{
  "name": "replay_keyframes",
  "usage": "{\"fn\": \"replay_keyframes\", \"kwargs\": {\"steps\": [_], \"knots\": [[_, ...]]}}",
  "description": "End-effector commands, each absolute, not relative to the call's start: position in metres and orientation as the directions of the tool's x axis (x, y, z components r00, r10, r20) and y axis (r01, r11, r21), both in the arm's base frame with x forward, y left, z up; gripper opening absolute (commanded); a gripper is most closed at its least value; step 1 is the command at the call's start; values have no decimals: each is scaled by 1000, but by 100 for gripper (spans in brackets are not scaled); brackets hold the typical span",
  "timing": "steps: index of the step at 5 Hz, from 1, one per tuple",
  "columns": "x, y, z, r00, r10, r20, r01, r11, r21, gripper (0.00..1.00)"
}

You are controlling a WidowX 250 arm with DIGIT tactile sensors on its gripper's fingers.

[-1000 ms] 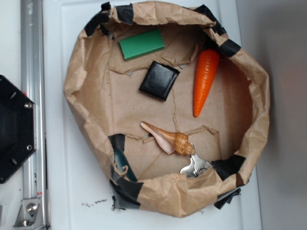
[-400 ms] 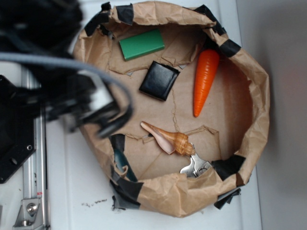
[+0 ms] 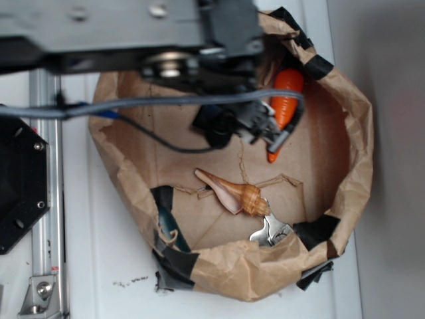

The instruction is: Grab the black box.

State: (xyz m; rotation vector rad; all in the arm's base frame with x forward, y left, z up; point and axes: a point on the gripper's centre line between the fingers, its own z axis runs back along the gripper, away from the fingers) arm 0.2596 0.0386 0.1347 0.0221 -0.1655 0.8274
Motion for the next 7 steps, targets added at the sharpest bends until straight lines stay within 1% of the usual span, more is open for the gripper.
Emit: {"fn": "replay_keyframes", "kwargs": {"steps": [1,3,4,5,6,7], "knots": [[263,39,124,546,837,44,-829,547,-114,100],[263,39,124,546,837,44,-829,547,-114,100],[251,50,74,523,845,114,-842,533,-88,100],[249,47,43,541,835,99,-834,548,-67,100],[241,56,25,539,835,106,-839,544,-16,100],[260,64,18,583,805,110,-808,589,-20,100]]}}
